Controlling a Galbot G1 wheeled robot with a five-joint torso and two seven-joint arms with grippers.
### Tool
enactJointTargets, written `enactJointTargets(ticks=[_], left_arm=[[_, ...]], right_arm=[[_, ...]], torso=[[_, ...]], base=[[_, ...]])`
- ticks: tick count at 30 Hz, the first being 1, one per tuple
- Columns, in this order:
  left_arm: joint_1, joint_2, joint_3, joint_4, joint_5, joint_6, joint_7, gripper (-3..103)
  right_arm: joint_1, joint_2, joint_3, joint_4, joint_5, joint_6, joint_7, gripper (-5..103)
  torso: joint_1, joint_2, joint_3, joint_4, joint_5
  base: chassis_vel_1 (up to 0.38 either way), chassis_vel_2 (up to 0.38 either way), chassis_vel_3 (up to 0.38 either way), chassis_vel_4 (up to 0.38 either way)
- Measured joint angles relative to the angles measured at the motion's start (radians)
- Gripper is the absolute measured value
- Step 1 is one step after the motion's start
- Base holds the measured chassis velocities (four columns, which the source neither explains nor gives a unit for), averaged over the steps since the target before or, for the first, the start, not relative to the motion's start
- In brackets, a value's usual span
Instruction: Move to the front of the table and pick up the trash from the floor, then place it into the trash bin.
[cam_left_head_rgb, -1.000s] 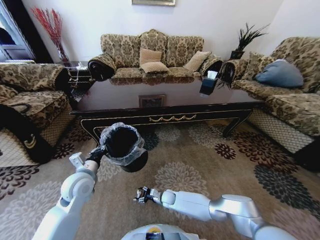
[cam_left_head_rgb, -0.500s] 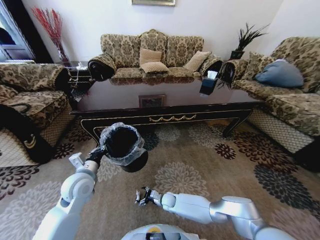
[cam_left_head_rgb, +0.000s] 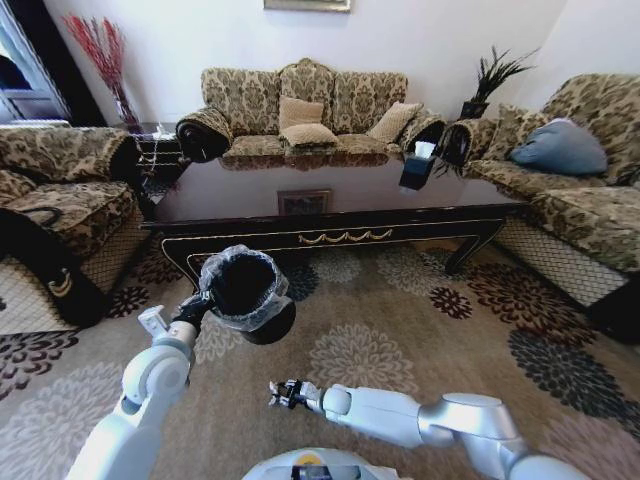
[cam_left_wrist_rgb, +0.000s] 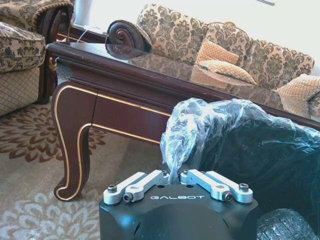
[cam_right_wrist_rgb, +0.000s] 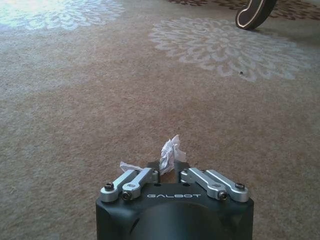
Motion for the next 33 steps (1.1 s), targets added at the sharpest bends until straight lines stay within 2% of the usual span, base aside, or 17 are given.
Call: enactJointTargets(ticks=[1,3,5,9,13,14,16,19,20,21,22,25,27,32,33], left_arm=[[0.000,0.000,0.000,0.000,0.000,0.000,0.000,3],[0.000,0.000,0.000,0.000,0.000,0.000,0.000,3],[0.000,0.000,0.000,0.001,0.000,-0.001,0.000,3],[0.000,0.000,0.000,0.003,0.000,-0.002,0.000,3],[0.000,0.000,0.000,0.005,0.002,-0.003,0.000,3],[0.000,0.000,0.000,0.005,0.002,-0.003,0.000,3],[0.000,0.000,0.000,0.005,0.002,-0.003,0.000,3],[0.000,0.000,0.000,0.005,0.002,-0.004,0.001,3],[0.000,0.000,0.000,0.005,0.002,-0.004,0.001,3],[0.000,0.000,0.000,0.005,0.002,-0.004,0.000,3],[0.000,0.000,0.000,0.005,0.002,-0.004,0.000,3],[0.004,0.000,-0.001,0.002,0.003,-0.004,0.001,3],[0.005,0.000,-0.001,0.002,0.003,-0.004,0.001,3],[0.008,0.001,-0.005,-0.001,0.005,-0.005,0.001,3],[0.008,0.001,-0.005,-0.001,0.005,-0.005,0.001,3]], right_arm=[[0.000,-0.001,0.000,0.000,-0.002,0.004,-0.005,11],[0.000,-0.002,0.001,-0.001,-0.003,0.008,-0.009,11],[0.000,-0.001,0.001,-0.004,-0.010,0.020,-0.030,2],[0.000,0.001,0.001,-0.010,-0.024,0.039,-0.060,0],[-0.002,0.005,0.003,-0.010,-0.026,0.043,-0.059,0],[-0.002,0.005,0.003,-0.010,-0.026,0.043,-0.053,-3],[-0.002,0.006,0.002,-0.002,-0.018,0.041,-0.012,4],[-0.002,0.008,0.002,0.003,-0.008,0.031,0.021,9],[-0.002,0.011,0.000,0.004,-0.002,0.023,0.044,14],[-0.003,0.012,0.000,0.004,-0.001,0.020,0.050,20],[-0.003,0.012,0.000,0.004,-0.001,0.020,0.050,20],[-0.008,0.019,-0.004,0.000,0.001,0.009,0.075,36],[-0.009,0.020,-0.005,-0.001,0.001,0.008,0.078,36],[-0.016,0.023,-0.012,-0.004,0.000,0.002,0.093,63],[-0.016,0.023,-0.012,-0.004,0.000,0.002,0.093,63]], torso=[[0.000,0.000,0.000,0.0000,0.0000],[0.000,0.000,0.000,0.0000,0.0000],[0.000,0.000,0.000,0.0000,0.0000],[0.000,0.000,0.000,0.0001,0.0000],[0.000,0.000,0.000,0.0001,0.0000],[0.000,0.000,0.000,0.0002,0.0000],[0.000,0.000,0.000,0.0001,-0.0001],[0.000,0.000,0.000,0.0001,-0.0001],[0.000,0.000,0.000,0.0001,-0.0001],[0.000,0.000,0.000,0.0001,-0.0001],[0.000,0.000,0.000,0.0001,-0.0001],[0.000,0.000,0.000,0.0001,-0.0001],[0.000,0.000,0.000,0.0001,-0.0001],[0.000,0.000,0.000,0.0001,0.0000],[0.000,0.000,0.000,0.0001,0.0000]], base=[[0.000,0.000,0.000,0.000],[0.000,0.000,0.000,0.000],[0.000,0.000,0.000,0.000],[0.000,0.000,0.000,0.000],[0.000,0.000,0.000,0.000],[0.000,0.000,0.000,0.000],[0.000,0.000,0.000,0.000],[0.000,0.000,0.000,0.000],[0.000,0.000,0.000,0.000],[0.000,0.000,0.000,0.000],[0.000,0.000,0.000,0.000],[0.000,0.000,0.000,0.000],[0.000,0.000,0.000,0.000],[0.000,0.000,0.000,0.000],[0.000,0.000,0.000,0.000]])
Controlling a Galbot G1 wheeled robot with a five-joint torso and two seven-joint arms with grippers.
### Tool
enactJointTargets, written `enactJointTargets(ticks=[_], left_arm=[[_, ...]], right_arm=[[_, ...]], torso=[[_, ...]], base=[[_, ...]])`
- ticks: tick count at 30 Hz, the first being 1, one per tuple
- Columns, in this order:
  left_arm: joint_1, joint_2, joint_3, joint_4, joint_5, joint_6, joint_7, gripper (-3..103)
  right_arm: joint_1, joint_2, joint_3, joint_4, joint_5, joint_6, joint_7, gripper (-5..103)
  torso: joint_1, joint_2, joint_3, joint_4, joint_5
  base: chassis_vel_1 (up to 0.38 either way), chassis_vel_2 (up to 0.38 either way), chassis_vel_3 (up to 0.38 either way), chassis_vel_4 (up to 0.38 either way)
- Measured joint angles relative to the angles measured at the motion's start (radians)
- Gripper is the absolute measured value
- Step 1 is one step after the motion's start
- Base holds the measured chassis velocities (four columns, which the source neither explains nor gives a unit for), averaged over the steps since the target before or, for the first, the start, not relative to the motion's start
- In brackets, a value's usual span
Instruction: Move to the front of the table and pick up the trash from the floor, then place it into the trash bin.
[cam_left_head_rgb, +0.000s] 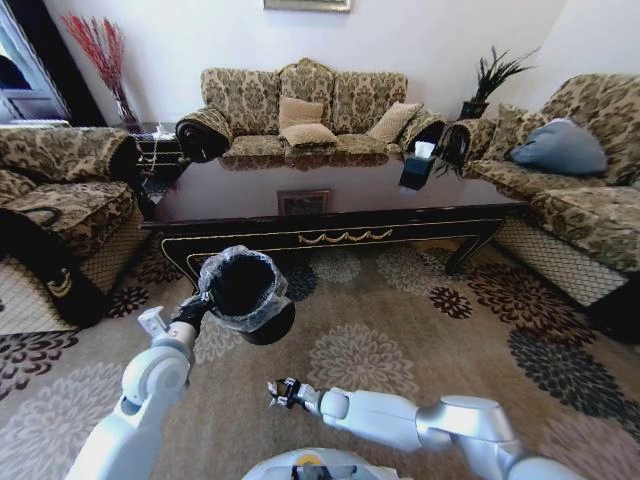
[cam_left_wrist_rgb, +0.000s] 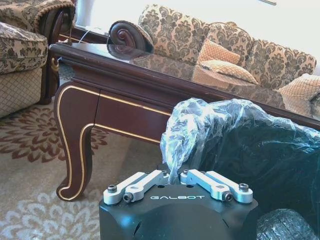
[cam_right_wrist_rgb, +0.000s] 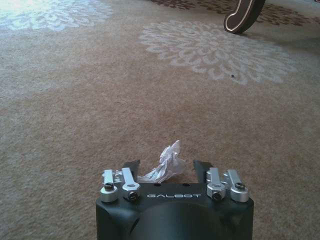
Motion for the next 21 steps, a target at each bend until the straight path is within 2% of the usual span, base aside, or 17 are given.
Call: enactJointTargets(ticks=[1,2,3,5,6,7,10,11,13,16,19,21], left_arm=[[0.000,0.000,0.000,-0.001,0.000,0.000,0.000,3],[0.000,0.001,0.000,-0.002,0.000,-0.001,0.000,1],[0.001,0.001,-0.001,-0.002,0.000,-0.002,0.000,3],[0.001,0.002,-0.002,-0.002,0.000,-0.002,0.000,3],[0.001,0.002,-0.002,-0.002,0.000,-0.003,0.001,6],[0.001,0.002,-0.002,-0.002,0.000,-0.003,0.001,6],[0.001,0.003,-0.003,-0.001,0.002,-0.003,-0.001,8],[0.001,0.003,-0.003,-0.001,0.002,-0.003,-0.001,8],[0.000,0.003,-0.001,0.001,0.001,-0.004,0.000,8],[-0.004,0.003,0.001,0.004,0.000,-0.004,0.000,8],[-0.007,0.003,0.003,0.007,0.000,-0.005,0.000,8],[-0.008,0.003,0.004,0.008,0.000,-0.005,0.000,8]], right_arm=[[0.000,-0.001,-0.001,0.000,-0.001,-0.001,0.000,63],[0.000,-0.002,-0.001,0.000,-0.004,-0.002,0.000,68],[0.000,-0.002,-0.002,-0.001,-0.005,-0.002,0.000,77],[0.000,-0.003,-0.002,-0.002,-0.007,-0.002,-0.001,74],[0.000,-0.003,-0.002,-0.003,-0.010,-0.002,-0.003,70],[0.000,-0.003,-0.002,-0.004,-0.013,-0.002,-0.005,70],[-0.002,-0.002,-0.002,-0.006,-0.018,0.001,-0.011,53],[-0.002,-0.002,-0.002,-0.006,-0.018,0.001,-0.011,53],[-0.003,-0.002,-0.001,-0.009,-0.025,0.007,-0.019,42],[-0.004,-0.003,-0.001,-0.012,-0.031,0.014,-0.025,37],[-0.003,-0.007,0.001,-0.013,-0.035,0.020,-0.031,20],[-0.003,-0.009,0.001,-0.013,-0.036,0.022,-0.032,20]], torso=[[0.000,0.000,0.000,0.0000,0.0000],[0.000,0.000,0.000,-0.0001,0.0000],[0.000,0.000,0.000,-0.0002,0.0000],[0.000,0.000,0.000,-0.0001,0.0000],[0.000,0.000,0.000,-0.0001,0.0000],[0.000,0.000,0.000,-0.0001,0.0000],[0.000,0.000,0.000,0.0004,0.0000],[0.000,0.000,0.000,0.0004,0.0000],[0.000,0.000,0.000,0.0002,0.0000],[0.000,0.000,0.000,-0.0003,0.0000],[0.000,0.000,0.000,-0.0001,0.0000],[0.000,0.000,0.000,0.0000,0.0000]], base=[[0.000,0.000,0.000,0.000],[0.000,0.000,0.000,0.000],[0.000,0.000,0.000,0.000],[0.000,0.000,0.000,0.000],[0.000,0.000,0.000,0.000],[0.000,0.000,0.000,0.000],[0.000,0.000,0.000,0.000],[0.000,0.000,0.000,0.000],[0.000,0.000,0.000,0.000],[0.000,0.000,0.000,0.000],[0.000,0.000,0.000,0.000],[0.000,0.000,0.000,0.000]])
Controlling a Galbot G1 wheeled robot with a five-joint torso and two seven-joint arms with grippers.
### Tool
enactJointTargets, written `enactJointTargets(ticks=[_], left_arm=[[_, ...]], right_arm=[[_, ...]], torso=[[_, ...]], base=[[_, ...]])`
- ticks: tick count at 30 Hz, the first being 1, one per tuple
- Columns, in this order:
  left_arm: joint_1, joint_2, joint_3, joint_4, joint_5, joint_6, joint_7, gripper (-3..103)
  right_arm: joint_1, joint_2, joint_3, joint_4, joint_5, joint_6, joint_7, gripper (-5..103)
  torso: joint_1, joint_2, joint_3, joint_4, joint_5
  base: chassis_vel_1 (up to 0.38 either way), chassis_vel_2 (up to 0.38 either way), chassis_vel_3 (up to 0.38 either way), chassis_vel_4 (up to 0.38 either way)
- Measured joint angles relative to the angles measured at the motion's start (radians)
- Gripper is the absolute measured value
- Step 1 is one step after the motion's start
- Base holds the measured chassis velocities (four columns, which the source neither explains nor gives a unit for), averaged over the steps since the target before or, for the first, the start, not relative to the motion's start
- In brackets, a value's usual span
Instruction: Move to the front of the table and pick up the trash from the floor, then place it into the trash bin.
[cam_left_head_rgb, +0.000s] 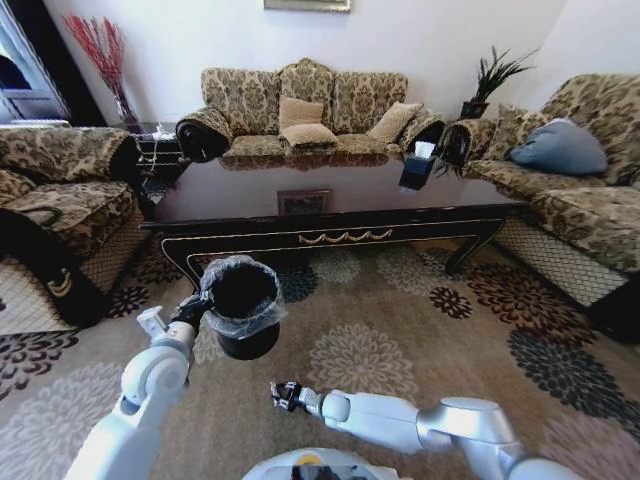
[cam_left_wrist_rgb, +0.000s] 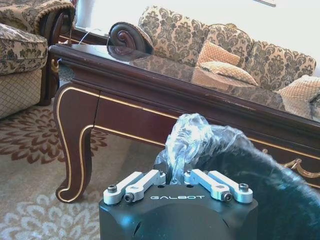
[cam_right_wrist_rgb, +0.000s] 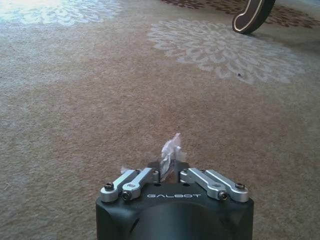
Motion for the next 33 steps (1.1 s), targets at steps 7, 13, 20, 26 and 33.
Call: enactJointTargets(ticks=[7,13,20,26,33], left_arm=[[-0.006,-0.001,0.004,0.005,-0.001,0.000,0.002,11],[-0.002,-0.001,0.004,0.007,0.000,-0.013,0.018,7],[-0.002,0.000,0.005,0.005,0.000,-0.021,0.024,4],[-0.005,0.001,0.004,0.009,0.001,-0.022,0.024,4],[-0.008,0.002,0.018,0.039,0.015,-0.024,0.026,4]], right_arm=[[0.002,0.000,0.002,-0.007,-0.004,0.010,-0.008,0],[0.003,-0.001,0.003,-0.007,-0.004,0.011,-0.008,0],[0.011,-0.022,0.012,0.013,-0.001,0.013,-0.005,0],[0.036,-0.096,0.034,0.095,0.027,0.023,0.005,0],[0.063,-0.207,0.133,0.168,0.027,0.061,0.007,0]], torso=[[0.000,0.000,0.000,-0.0003,0.0000],[0.000,0.000,0.000,0.0000,0.0000],[0.000,0.000,0.000,-0.0002,0.0000],[0.000,0.000,0.000,0.0000,0.0001],[0.000,0.000,0.000,-0.0002,0.0001]], base=[[0.000,0.000,0.000,0.000],[0.000,0.000,0.000,0.000],[0.000,0.000,0.000,0.000],[0.000,0.000,0.000,0.000],[0.000,0.000,0.000,0.000]])
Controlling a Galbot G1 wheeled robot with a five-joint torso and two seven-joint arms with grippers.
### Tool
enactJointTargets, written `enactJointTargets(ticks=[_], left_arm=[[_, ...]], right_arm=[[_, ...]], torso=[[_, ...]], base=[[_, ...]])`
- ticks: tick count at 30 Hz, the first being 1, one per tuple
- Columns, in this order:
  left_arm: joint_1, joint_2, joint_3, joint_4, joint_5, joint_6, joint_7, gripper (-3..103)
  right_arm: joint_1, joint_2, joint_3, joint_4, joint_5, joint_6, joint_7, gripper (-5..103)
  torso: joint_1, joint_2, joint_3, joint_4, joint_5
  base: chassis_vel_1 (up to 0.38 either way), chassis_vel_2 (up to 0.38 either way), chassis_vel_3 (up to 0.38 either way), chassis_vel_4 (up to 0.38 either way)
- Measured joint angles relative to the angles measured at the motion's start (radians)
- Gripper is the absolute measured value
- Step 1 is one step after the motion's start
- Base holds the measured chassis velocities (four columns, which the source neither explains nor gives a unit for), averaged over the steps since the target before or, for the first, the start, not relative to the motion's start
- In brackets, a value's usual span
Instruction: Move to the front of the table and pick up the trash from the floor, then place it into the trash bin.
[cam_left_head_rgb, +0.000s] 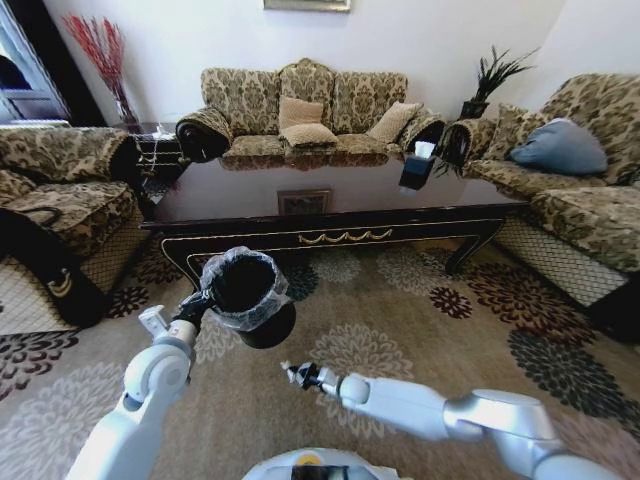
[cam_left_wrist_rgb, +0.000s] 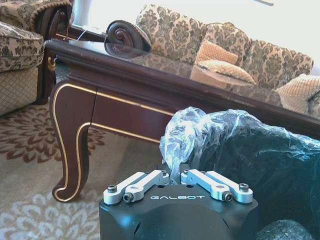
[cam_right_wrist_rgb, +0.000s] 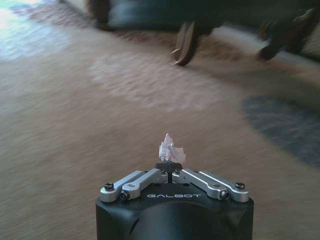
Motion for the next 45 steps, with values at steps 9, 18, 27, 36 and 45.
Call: enactJointTargets(ticks=[9,18,27,36,45], left_arm=[[-0.003,0.001,0.039,0.038,0.033,-0.006,0.012,4],[0.001,0.020,0.063,0.061,0.058,-0.016,0.021,4],[-0.008,0.022,0.081,0.041,0.059,-0.016,0.022,4],[-0.010,0.002,0.073,0.025,0.059,-0.014,0.022,4],[-0.019,0.001,0.073,0.025,0.056,-0.013,0.022,4]], right_arm=[[0.029,-0.114,0.189,0.129,0.016,0.027,-0.007,0],[0.078,-0.178,0.345,0.320,0.090,0.012,0.010,0],[0.320,-0.156,0.254,0.470,0.252,0.002,0.029,0],[0.371,-0.090,0.113,0.512,0.247,0.002,0.075,0],[0.374,-0.087,0.075,0.489,0.212,0.001,0.098,21]], torso=[[0.000,0.000,0.000,0.0001,0.0001],[0.000,0.000,0.000,0.0002,0.0000],[0.000,0.000,0.000,0.0001,-0.0003],[0.000,0.000,0.000,0.0003,-0.0002],[0.000,0.000,0.000,0.0001,-0.0002]], base=[[0.000,0.000,0.000,0.000],[0.000,0.000,0.000,0.000],[0.000,0.000,0.000,0.000],[0.000,0.000,0.000,0.000],[0.000,0.000,0.000,0.000]])
